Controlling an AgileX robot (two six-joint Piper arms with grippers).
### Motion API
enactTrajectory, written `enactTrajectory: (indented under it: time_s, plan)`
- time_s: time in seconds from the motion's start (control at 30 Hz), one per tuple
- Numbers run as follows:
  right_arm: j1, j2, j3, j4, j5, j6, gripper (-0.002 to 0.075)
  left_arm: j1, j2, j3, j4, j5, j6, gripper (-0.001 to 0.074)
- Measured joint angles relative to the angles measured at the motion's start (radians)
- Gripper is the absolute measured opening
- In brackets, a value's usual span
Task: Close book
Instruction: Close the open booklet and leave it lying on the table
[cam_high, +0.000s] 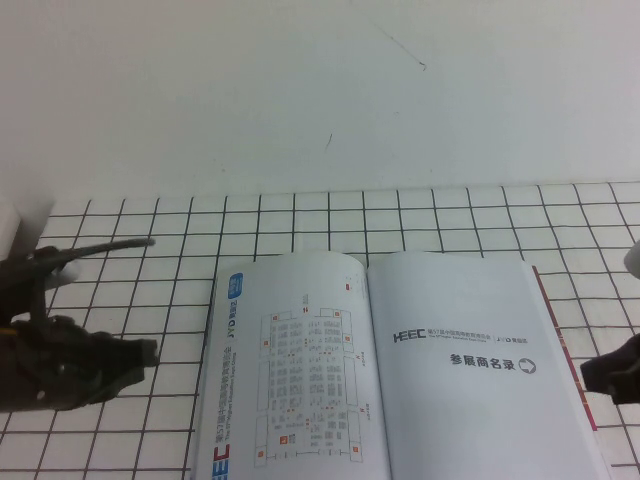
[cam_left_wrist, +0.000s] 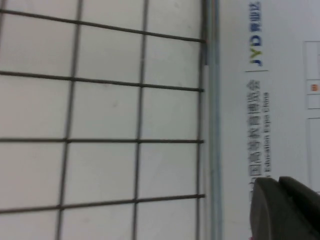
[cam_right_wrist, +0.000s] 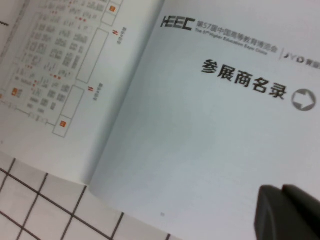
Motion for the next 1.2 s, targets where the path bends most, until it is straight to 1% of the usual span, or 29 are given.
enactTrajectory:
  time_s: [0.1,0.2,0.3,0.63,0.9,1.0,1.2]
  plan:
    - [0.0,0.061,-0.002,0.072,-0.004,-0.064,-0.0003,0.039,0.081,-0.058,-0.225,0.098,0.229,-0.0004]
    - [0.0,0.115,-0.002,0.107,-0.02,-0.09,-0.0003,0.093,0.155,-0.092,-0.426,0.172,0.436,-0.0004]
    - [0.0,0.169,-0.004,0.114,-0.03,-0.095,-0.0003,0.119,0.224,-0.101,-0.519,0.19,0.526,-0.0004]
    - [0.0,0.313,-0.008,0.128,-0.067,-0.141,-0.0003,0.121,0.405,-0.101,-0.586,0.218,0.625,-0.0004]
    - [0.0,0.443,-0.008,0.13,-0.136,-0.156,-0.0003,0.121,0.476,-0.103,-0.592,0.218,0.642,-0.0004]
    - [0.0,0.489,-0.012,0.133,-0.14,-0.156,-0.0003,0.121,0.494,-0.103,-0.592,0.214,0.645,-0.0004]
    - [0.0,0.51,-0.028,0.133,-0.122,-0.158,-0.0002,0.121,0.54,-0.113,-0.609,0.199,0.665,-0.0004]
